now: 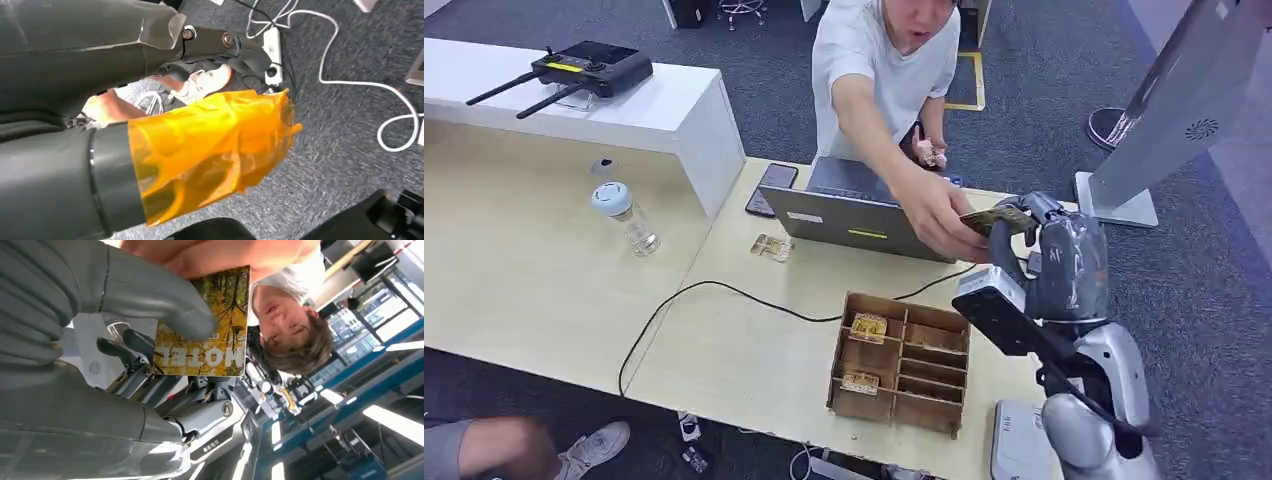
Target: Pass the card to the sensor for recognition and then transmit it.
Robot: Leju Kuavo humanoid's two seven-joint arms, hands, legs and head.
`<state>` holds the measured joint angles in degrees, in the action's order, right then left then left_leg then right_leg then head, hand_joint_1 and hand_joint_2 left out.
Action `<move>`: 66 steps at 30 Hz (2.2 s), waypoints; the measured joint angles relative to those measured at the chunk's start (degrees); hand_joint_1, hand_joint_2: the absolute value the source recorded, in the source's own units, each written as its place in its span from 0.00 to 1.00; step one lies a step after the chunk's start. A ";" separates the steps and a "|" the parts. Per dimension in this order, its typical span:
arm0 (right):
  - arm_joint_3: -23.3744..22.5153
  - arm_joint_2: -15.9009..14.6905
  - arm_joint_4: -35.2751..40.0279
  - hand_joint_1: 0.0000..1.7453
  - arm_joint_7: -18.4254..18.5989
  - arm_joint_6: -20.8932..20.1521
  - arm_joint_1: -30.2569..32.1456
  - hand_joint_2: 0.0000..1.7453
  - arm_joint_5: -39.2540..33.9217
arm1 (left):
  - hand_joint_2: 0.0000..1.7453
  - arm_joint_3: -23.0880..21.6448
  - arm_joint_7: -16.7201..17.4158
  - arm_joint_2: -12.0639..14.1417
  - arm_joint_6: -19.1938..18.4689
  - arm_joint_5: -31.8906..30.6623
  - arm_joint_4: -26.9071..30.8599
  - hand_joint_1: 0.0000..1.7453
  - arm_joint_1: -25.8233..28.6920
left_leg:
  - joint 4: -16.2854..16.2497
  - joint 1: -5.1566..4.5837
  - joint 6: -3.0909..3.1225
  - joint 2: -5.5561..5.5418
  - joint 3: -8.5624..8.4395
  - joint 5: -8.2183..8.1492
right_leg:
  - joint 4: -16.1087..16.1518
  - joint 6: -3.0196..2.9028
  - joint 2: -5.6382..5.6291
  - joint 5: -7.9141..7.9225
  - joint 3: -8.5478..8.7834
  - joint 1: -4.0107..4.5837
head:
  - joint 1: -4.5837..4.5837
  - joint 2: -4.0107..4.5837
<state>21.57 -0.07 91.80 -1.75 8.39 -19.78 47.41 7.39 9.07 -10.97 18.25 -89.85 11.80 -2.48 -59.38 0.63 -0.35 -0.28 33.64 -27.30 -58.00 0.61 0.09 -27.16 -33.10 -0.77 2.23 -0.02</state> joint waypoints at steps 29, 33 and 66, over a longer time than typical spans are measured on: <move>2.84 0.14 6.93 0.00 -5.86 1.25 7.77 0.00 -3.71 | 0.00 -1.03 0.15 0.07 2.31 3.82 0.00 0.00 0.52 | 0.00 0.00 -0.02 -0.02 0.05 -0.03 | 0.02 0.00 0.01 -0.02 -0.08 0.00 | 0.00 0.00; 2.95 -0.48 9.68 0.00 -7.58 2.27 11.29 1.00 -4.11 | 0.00 -0.77 0.18 0.07 2.88 4.53 0.00 0.00 0.79 | 0.00 0.00 -0.02 -0.02 0.05 -0.03 | 0.02 0.00 0.01 -0.02 -0.08 0.00 | 0.00 0.00; 8.24 -1.15 6.28 0.00 -2.34 6.67 23.75 1.00 10.27 | 0.00 1.83 2.23 0.02 2.16 5.68 0.00 0.00 0.68 | 0.01 0.00 -0.02 0.00 0.08 -0.04 | 0.02 0.00 0.00 -0.02 -0.11 0.00 | 0.00 0.00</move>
<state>29.81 -1.22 98.08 -4.09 15.06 3.97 57.68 9.22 11.30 -10.95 20.41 -84.17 11.80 -1.80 -59.37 0.63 -0.37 -0.28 33.72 -27.33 -57.98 0.61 0.08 -27.18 -33.21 -0.77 2.23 -0.02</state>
